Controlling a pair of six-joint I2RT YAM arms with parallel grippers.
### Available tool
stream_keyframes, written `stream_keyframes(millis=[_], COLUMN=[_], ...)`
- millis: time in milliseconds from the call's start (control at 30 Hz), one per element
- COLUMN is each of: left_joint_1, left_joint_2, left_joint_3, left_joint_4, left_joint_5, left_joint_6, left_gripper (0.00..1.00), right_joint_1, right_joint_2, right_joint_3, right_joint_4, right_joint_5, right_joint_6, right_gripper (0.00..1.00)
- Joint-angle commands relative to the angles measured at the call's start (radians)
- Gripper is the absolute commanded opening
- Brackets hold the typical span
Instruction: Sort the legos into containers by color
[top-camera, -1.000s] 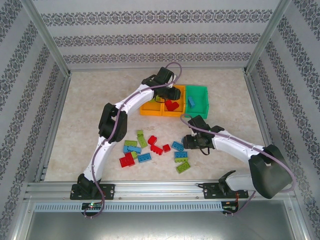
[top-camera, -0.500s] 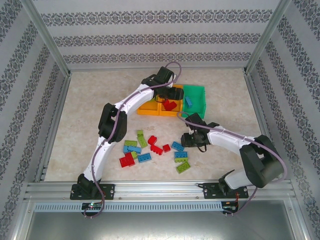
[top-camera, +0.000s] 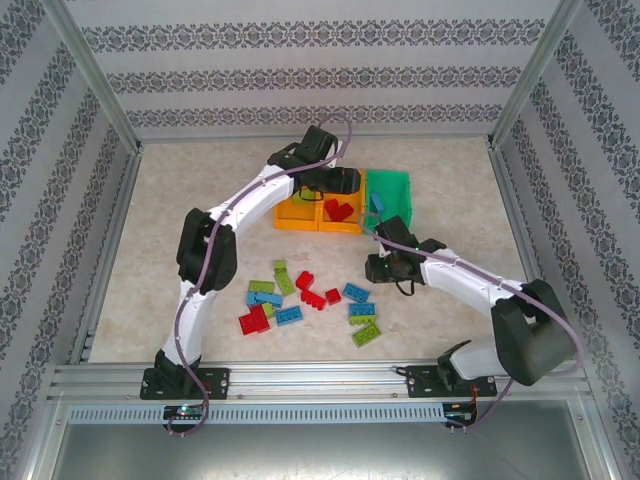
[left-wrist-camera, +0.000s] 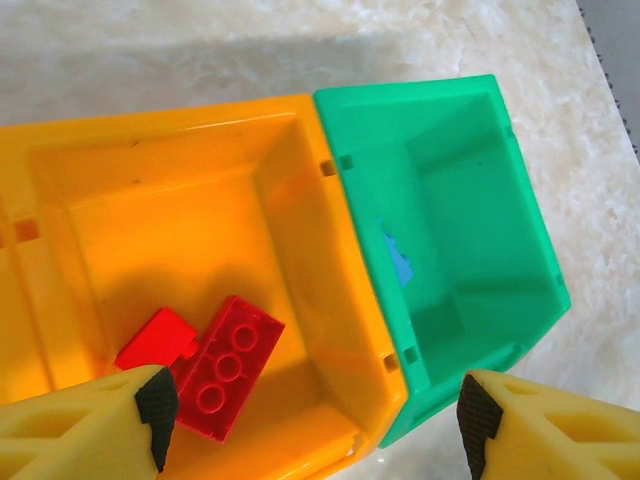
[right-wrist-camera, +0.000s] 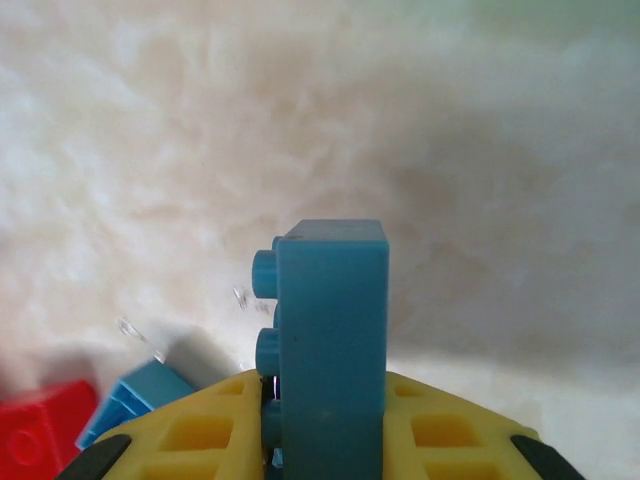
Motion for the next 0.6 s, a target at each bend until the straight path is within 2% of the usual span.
stream_keyframes(millis=[0, 167, 333, 467, 567], left_joint_1=[0.019, 0.024, 0.028, 0.026, 0.022], left_joint_2=[-0.075, -0.185, -0.3, -0.361, -0.401], left_joint_3=[-0.088, -0.269, -0.457, -0.57, -0.665], left_joint_4=[0.031, 0.06, 0.069, 0.055, 0.073], left_joint_5=[-0.045, -0.098, -0.144, -0.118, -0.073], left_joint_6=[-0.023, -0.027, -0.064, -0.079, -0.041], left_gripper=[0.76, 0.77, 0.8, 0.8, 0.79], right_joint_1=[-0.066, -0.136, -0.191, -0.217, -0.229], right_joint_2=[-0.009, 0.096, 0.275, 0.402, 0.468], right_joint_3=[0.078, 0.233, 0.406, 0.521, 0.583], right_joint_4=[0.005, -0.001, -0.034, -0.069, -0.086], right_joint_5=[0.005, 0.032, 0.067, 0.072, 0.048], right_joint_6=[-0.017, -0.043, -0.051, -0.048, -0.049], right_gripper=[0.19, 0.19, 0.2, 0.22, 0.26])
